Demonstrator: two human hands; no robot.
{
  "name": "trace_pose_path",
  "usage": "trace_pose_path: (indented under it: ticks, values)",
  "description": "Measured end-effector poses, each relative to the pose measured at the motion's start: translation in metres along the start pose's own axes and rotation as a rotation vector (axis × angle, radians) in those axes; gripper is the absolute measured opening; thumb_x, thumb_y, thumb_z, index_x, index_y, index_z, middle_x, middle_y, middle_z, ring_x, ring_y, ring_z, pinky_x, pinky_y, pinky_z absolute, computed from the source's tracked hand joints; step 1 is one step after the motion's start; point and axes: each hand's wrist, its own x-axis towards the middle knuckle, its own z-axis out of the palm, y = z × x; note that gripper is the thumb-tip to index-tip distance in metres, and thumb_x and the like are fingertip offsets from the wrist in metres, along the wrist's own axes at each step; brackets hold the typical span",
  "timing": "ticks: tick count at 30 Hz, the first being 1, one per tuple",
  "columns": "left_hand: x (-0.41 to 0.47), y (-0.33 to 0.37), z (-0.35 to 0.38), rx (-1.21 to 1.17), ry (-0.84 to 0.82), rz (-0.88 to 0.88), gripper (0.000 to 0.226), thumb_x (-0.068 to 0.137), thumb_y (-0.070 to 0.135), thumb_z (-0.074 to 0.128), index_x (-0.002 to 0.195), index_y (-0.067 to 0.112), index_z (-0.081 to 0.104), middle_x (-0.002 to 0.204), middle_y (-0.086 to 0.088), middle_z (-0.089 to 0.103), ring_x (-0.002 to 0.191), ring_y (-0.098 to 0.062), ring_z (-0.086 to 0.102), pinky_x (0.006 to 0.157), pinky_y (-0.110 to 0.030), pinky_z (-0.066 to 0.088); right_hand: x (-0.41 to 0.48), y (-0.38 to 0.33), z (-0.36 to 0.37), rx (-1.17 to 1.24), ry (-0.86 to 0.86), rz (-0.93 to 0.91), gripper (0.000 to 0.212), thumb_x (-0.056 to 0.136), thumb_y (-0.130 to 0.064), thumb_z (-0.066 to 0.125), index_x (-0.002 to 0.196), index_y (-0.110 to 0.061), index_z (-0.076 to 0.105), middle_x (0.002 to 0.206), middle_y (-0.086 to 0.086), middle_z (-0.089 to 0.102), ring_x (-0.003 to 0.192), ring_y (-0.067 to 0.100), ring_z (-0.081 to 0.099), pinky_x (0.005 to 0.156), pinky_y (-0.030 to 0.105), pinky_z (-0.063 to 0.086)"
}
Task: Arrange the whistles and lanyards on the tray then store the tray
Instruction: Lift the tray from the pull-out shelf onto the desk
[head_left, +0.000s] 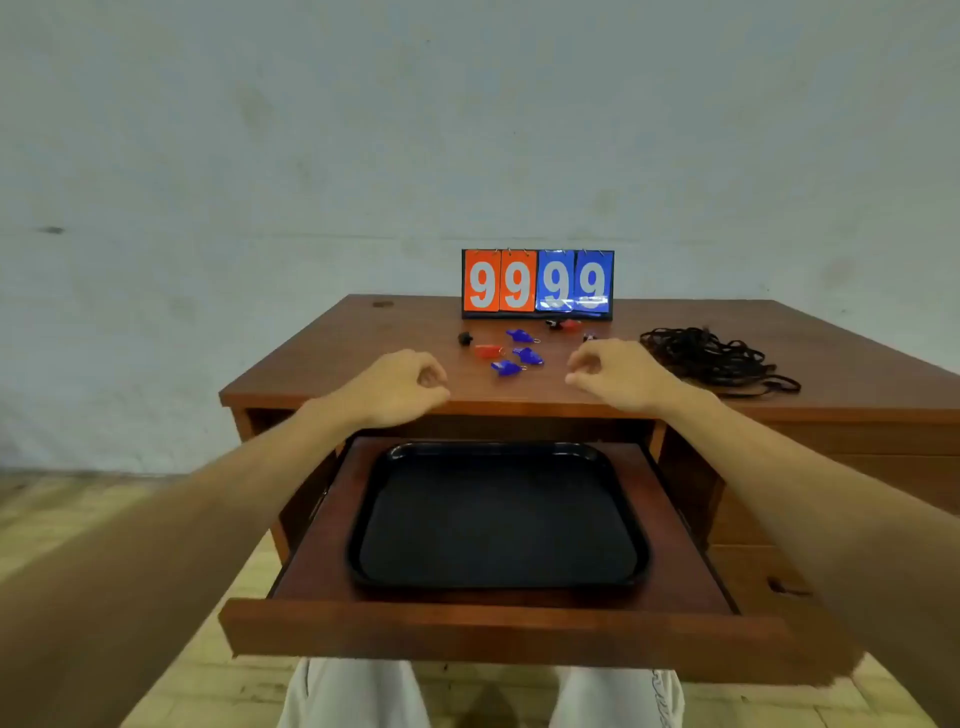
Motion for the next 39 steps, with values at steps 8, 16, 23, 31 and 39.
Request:
trace_pose_path:
  ticks: [8, 16, 23, 31, 39]
  values:
    - [0.002, -0.056, 0.059, 0.028, -0.068, -0.268, 0.039, 0.09, 0.03, 0.055, 0.125, 0.013, 0.053, 0.126, -0.009, 0.052, 0.104, -0.022, 0.056, 0.094, -0.037, 0.048, -0.016, 0.047, 0.055, -0.062, -0.106, 0.269, 0.027, 0.089, -0.027, 0.06, 0.111, -0.011, 0.062, 0.111, 0.009, 0.065, 0.091, 0.02, 0.057, 0.084, 0.032, 0.049]
    - [-0.025, -0.104, 0.119, 0.148, -0.146, -0.641, 0.049, 0.092, 0.027, 0.05, 0.132, 0.003, 0.037, 0.14, -0.019, 0.032, 0.121, -0.039, 0.046, 0.097, -0.045, 0.043, -0.041, 0.085, 0.112, -0.19, -0.325, 0.578, 0.052, 0.091, -0.026, 0.052, 0.137, -0.006, 0.037, 0.143, 0.017, 0.034, 0.117, 0.038, 0.051, 0.092, 0.048, 0.051]
    - [-0.035, -0.101, 0.124, 0.095, -0.035, -0.578, 0.012, 0.091, 0.011, 0.049, 0.094, 0.001, 0.054, 0.107, -0.021, 0.059, 0.093, -0.037, 0.058, 0.081, -0.04, 0.05, -0.052, 0.07, 0.109, -0.18, -0.311, 0.59, 0.033, 0.094, -0.02, 0.046, 0.125, -0.006, 0.044, 0.125, 0.017, 0.052, 0.104, 0.036, 0.059, 0.087, 0.045, 0.054]
    - [-0.057, -0.09, 0.103, -0.033, 0.096, -0.553, 0.014, 0.092, 0.008, 0.041, 0.091, 0.003, 0.054, 0.095, -0.016, 0.058, 0.08, -0.031, 0.058, 0.066, -0.037, 0.048, -0.079, 0.055, 0.08, -0.153, -0.15, 0.51, 0.012, 0.094, -0.018, 0.045, 0.101, -0.009, 0.05, 0.096, 0.009, 0.05, 0.085, 0.028, 0.052, 0.073, 0.036, 0.045]
    - [-0.052, -0.082, 0.066, -0.087, 0.214, -0.472, 0.018, 0.089, 0.008, 0.041, 0.085, 0.005, 0.058, 0.086, -0.013, 0.059, 0.071, -0.026, 0.054, 0.057, -0.034, 0.04, -0.084, 0.052, 0.051, -0.056, -0.015, 0.429, 0.013, 0.089, -0.018, 0.043, 0.092, -0.009, 0.052, 0.1, 0.015, 0.058, 0.083, 0.034, 0.057, 0.072, 0.041, 0.05]
